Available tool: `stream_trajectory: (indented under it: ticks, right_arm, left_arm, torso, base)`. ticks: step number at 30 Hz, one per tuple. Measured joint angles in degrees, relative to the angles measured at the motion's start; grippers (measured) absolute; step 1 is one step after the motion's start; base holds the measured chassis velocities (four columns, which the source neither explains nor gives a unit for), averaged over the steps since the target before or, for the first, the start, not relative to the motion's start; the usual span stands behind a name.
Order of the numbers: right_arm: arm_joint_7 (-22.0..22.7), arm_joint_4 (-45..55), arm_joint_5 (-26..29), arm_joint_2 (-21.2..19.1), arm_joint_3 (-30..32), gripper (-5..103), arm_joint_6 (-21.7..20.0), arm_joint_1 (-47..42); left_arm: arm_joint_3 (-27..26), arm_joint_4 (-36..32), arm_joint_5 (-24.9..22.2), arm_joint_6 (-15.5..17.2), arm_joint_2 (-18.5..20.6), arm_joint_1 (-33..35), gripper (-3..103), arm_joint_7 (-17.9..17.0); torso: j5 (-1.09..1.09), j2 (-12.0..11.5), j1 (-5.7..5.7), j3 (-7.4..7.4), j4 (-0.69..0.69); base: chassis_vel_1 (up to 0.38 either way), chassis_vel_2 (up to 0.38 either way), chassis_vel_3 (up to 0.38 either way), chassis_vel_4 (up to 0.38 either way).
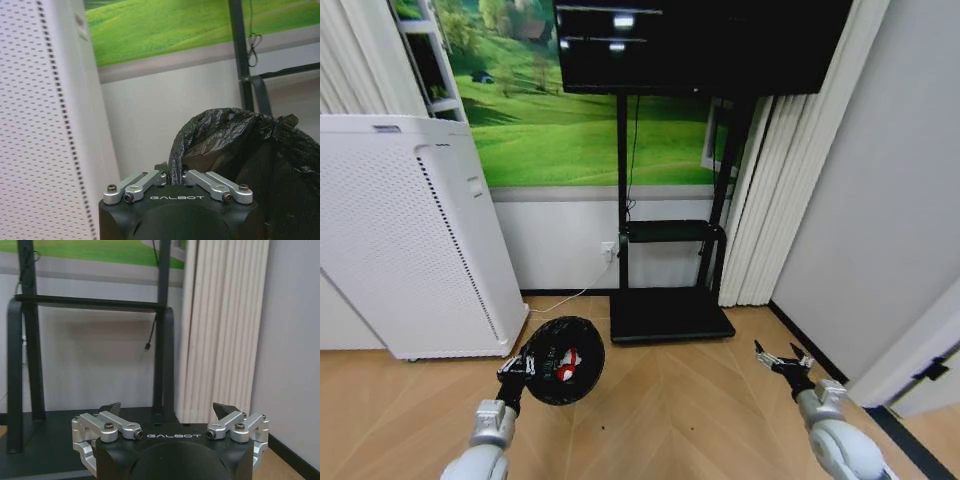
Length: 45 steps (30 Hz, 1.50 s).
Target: Pick up the trash bin and place the garbage on the floor into it.
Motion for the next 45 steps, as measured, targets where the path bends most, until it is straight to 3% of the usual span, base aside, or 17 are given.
stream_trajectory:
  ticks: [1,2,5,8,9,12,14,19,26,31,32,45]
  right_arm:
    - [0.00,-0.01,0.00,0.01,-0.01,100,0.00,-0.01]
    - [-0.01,0.00,0.00,0.02,-0.04,100,-0.01,-0.01]
    - [-0.01,0.01,0.00,0.02,-0.03,100,0.00,-0.01]
    - [-0.02,0.00,0.00,0.03,-0.04,100,-0.01,-0.01]
    - [-0.01,0.01,0.00,0.02,-0.02,100,-0.01,-0.01]
    - [-0.01,0.01,0.01,0.03,-0.03,100,-0.01,-0.01]
    - [-0.02,0.01,0.00,0.03,-0.03,100,-0.02,0.00]
    - [0.02,-0.01,0.01,0.00,-0.01,100,-0.02,0.00]
    - [0.02,-0.01,0.00,0.01,-0.01,100,-0.02,-0.01]
    - [0.01,-0.01,0.00,0.01,-0.02,100,-0.02,0.00]
    - [0.01,0.00,0.00,0.02,-0.02,100,-0.02,0.00]
    - [0.00,-0.01,0.00,0.01,-0.02,100,-0.02,-0.02]
  left_arm:
    - [0.05,0.14,0.04,0.00,-0.01,-0.04,6,0.00]
    - [0.06,0.27,0.08,0.00,-0.04,-0.14,6,-0.01]
    - [0.11,0.57,0.14,0.00,-0.12,-0.28,6,-0.03]
    - [0.13,0.69,0.19,-0.05,-0.16,-0.36,6,-0.07]
    - [0.22,0.84,0.22,-0.07,-0.26,-0.38,6,-0.12]
    - [0.20,0.90,0.28,-0.10,-0.32,-0.41,6,-0.16]
    - [0.25,0.91,0.31,-0.12,-0.38,-0.41,6,-0.16]
    - [0.93,0.87,0.55,-0.27,-0.70,-0.13,6,0.02]
    - [1.33,-0.12,0.92,-0.31,-0.96,1.05,6,-0.16]
    - [-0.27,-1.08,0.11,-0.20,-0.20,2.12,6,-0.26]
    - [-0.88,-1.13,-0.22,-0.17,0.14,2.14,6,-0.27]
    - [-0.97,-1.16,-0.50,-0.02,0.02,2.50,6,-0.35]
  torso:
    - [0.09,0.00,-0.01,-0.01,-0.03]
    - [0.13,0.00,0.00,0.01,0.03]
    - [0.00,0.00,0.00,0.00,0.02]
    - [0.11,-0.01,0.00,0.00,0.02]
    - [-0.02,0.00,-0.01,-0.02,-0.04]
    - [0.11,0.00,0.00,0.00,0.05]
    - [0.09,0.00,0.00,0.00,0.03]
    - [0.07,0.00,0.00,0.00,-0.04]
    - [0.07,0.00,0.00,0.00,-0.01]
    - [0.06,0.00,0.00,0.00,0.03]
    - [0.07,0.00,0.00,-0.01,-0.02]
    - [0.06,0.00,-0.03,-0.03,-0.02]
  base:
    - [0.377,0.352,-0.381,-0.362]
    - [0.372,0.352,-0.392,-0.357]
    - [0.352,0.341,-0.364,-0.344]
    - [0.293,0.246,-0.276,-0.264]
    - [0.119,0.031,-0.159,-0.158]
    - [0.079,0.020,-0.067,-0.079]
    - [0.048,0.025,0.056,-0.010]
    - [-0.104,-0.061,0.057,0.067]
    - [0.035,-0.071,-0.064,0.069]
    - [0.174,-0.108,-0.150,0.127]
    - [0.188,-0.175,-0.194,0.169]
    - [0.228,-0.252,-0.244,0.247]
